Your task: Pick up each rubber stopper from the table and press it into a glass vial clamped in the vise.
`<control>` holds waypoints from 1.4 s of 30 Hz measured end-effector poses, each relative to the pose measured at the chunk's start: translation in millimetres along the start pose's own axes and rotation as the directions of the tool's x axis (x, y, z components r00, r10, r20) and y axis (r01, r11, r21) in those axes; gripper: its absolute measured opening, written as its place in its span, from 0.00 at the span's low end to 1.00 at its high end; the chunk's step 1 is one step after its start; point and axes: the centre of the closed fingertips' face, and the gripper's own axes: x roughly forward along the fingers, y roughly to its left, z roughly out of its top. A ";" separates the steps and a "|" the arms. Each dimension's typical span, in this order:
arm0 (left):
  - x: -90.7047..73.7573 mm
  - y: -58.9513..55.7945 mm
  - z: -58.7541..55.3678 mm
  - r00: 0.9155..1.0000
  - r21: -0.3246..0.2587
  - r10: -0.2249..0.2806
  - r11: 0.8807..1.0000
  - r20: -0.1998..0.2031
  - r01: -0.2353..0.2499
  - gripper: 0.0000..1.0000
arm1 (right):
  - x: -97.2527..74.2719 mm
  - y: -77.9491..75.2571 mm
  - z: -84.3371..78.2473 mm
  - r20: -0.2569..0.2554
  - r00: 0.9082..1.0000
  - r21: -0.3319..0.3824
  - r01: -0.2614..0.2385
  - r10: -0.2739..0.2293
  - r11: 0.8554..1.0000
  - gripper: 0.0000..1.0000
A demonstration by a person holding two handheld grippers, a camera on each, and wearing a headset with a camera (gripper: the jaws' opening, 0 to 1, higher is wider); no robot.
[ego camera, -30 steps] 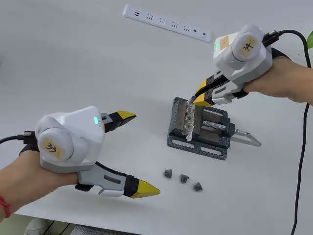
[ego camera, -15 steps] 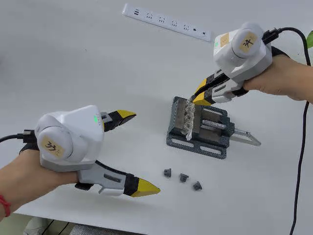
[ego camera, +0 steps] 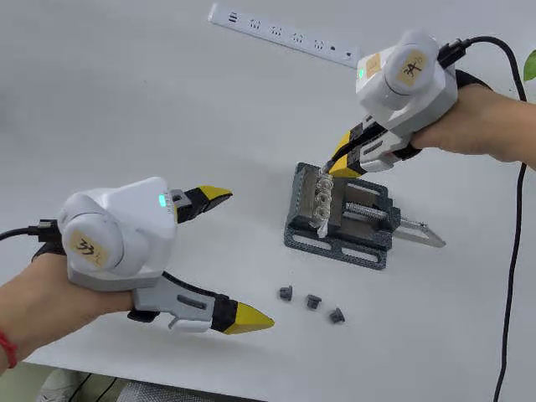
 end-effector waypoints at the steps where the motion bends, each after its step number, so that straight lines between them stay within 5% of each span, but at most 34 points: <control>1: 0.1 -0.2 0.0 1.000 0.001 -0.001 1.000 0.000 0.001 0.99 | 0.1 0.6 0.3 -0.009 1.000 -0.016 0.001 -0.001 1.000 0.06; 42: 4.0 -0.9 0.5 1.000 -0.011 -0.002 1.000 0.010 0.002 0.99 | 0.3 -0.5 -1.7 -0.067 0.998 -0.080 -0.012 0.007 0.997 0.07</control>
